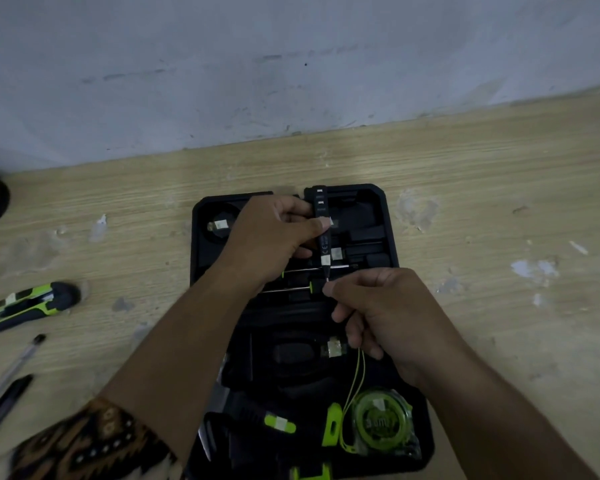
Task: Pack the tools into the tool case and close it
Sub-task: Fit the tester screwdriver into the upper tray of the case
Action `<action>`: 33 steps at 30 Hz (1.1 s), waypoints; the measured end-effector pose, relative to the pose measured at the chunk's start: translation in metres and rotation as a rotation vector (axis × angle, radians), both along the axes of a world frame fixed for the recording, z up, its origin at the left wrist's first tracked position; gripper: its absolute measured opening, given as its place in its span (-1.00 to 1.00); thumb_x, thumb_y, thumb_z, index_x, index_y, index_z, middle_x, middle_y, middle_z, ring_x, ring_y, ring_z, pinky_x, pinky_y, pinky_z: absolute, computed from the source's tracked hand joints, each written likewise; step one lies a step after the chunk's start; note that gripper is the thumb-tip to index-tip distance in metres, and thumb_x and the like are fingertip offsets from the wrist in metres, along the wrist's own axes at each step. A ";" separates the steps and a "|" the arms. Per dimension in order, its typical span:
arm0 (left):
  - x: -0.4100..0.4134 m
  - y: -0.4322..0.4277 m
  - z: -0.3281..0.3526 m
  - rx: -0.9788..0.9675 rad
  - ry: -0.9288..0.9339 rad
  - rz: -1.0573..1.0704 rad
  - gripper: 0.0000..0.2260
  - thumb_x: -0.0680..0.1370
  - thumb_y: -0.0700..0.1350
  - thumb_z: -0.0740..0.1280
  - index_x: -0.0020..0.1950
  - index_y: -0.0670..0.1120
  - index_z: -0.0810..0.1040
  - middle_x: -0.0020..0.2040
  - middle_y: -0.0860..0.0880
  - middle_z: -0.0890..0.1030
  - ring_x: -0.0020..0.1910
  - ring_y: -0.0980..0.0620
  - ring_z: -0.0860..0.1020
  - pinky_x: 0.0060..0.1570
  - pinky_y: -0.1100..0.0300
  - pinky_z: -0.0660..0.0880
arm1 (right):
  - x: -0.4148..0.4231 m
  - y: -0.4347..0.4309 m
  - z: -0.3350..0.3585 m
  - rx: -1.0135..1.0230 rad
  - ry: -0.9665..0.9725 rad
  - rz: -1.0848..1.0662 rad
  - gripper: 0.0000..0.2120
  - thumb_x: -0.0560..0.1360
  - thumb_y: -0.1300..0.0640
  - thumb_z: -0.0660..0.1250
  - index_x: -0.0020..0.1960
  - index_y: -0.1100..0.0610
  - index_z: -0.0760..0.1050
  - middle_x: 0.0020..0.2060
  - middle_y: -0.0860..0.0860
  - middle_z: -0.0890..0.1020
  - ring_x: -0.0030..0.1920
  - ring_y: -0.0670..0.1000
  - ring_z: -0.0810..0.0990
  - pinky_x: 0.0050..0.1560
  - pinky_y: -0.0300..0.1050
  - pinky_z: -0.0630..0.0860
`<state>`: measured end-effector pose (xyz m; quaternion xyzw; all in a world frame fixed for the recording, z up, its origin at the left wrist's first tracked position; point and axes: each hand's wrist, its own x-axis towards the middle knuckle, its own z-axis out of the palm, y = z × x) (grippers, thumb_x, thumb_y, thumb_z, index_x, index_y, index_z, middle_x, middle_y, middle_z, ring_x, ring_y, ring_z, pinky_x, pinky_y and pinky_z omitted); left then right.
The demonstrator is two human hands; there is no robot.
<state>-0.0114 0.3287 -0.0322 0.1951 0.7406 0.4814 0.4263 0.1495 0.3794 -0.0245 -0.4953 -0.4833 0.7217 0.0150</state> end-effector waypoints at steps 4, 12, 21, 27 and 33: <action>0.000 0.000 0.001 -0.002 0.036 0.002 -0.75 0.49 -0.14 0.47 0.14 -0.14 0.59 -0.05 -0.12 0.66 -0.18 0.10 0.64 -0.28 0.25 0.61 | -0.003 0.014 0.007 0.100 0.017 0.007 -0.92 0.52 0.22 0.38 -0.08 0.23 0.60 -0.47 0.08 0.58 -0.63 -0.01 0.43 -0.65 -0.28 0.24; -0.004 0.002 0.009 -0.017 0.225 -0.148 -0.89 0.50 -0.03 0.44 0.00 0.04 0.70 -0.16 0.10 0.70 -0.27 0.25 0.62 -0.31 0.38 0.48 | -0.017 0.050 0.007 1.011 -0.036 0.288 -0.59 0.51 0.20 0.38 0.31 -0.10 0.50 -0.36 -0.14 0.52 -0.31 -0.21 0.51 -0.27 -0.49 0.38; -0.005 0.002 0.012 -0.039 0.289 -0.369 -0.87 0.52 -0.02 0.42 0.02 0.01 0.70 -0.17 0.08 0.68 -0.22 0.22 0.60 -0.15 0.31 0.52 | -0.010 0.060 0.000 1.235 -0.038 0.512 -0.76 0.43 0.14 0.48 0.10 0.03 0.63 -0.28 -0.18 0.49 -0.26 -0.11 0.48 -0.20 -0.20 0.45; -0.018 -0.029 0.009 -0.123 0.511 -0.342 -0.87 0.47 0.05 0.46 -0.03 0.08 0.65 -0.21 0.15 0.63 -0.28 0.33 0.53 -0.30 0.51 0.38 | 0.003 0.066 -0.006 1.125 -0.108 0.485 -0.77 0.42 0.12 0.50 0.08 0.05 0.64 -0.34 -0.11 0.52 -0.29 -0.06 0.53 -0.22 -0.19 0.49; -0.012 -0.048 0.001 -0.120 0.572 -0.296 -0.98 0.50 -0.08 0.45 -0.13 0.04 0.65 -0.28 0.16 0.61 -0.27 0.30 0.54 -0.26 0.51 0.40 | 0.003 0.066 -0.012 1.046 -0.132 0.477 -0.77 0.41 0.10 0.51 0.06 0.03 0.64 -0.34 -0.13 0.52 -0.32 -0.14 0.51 -0.28 -0.28 0.43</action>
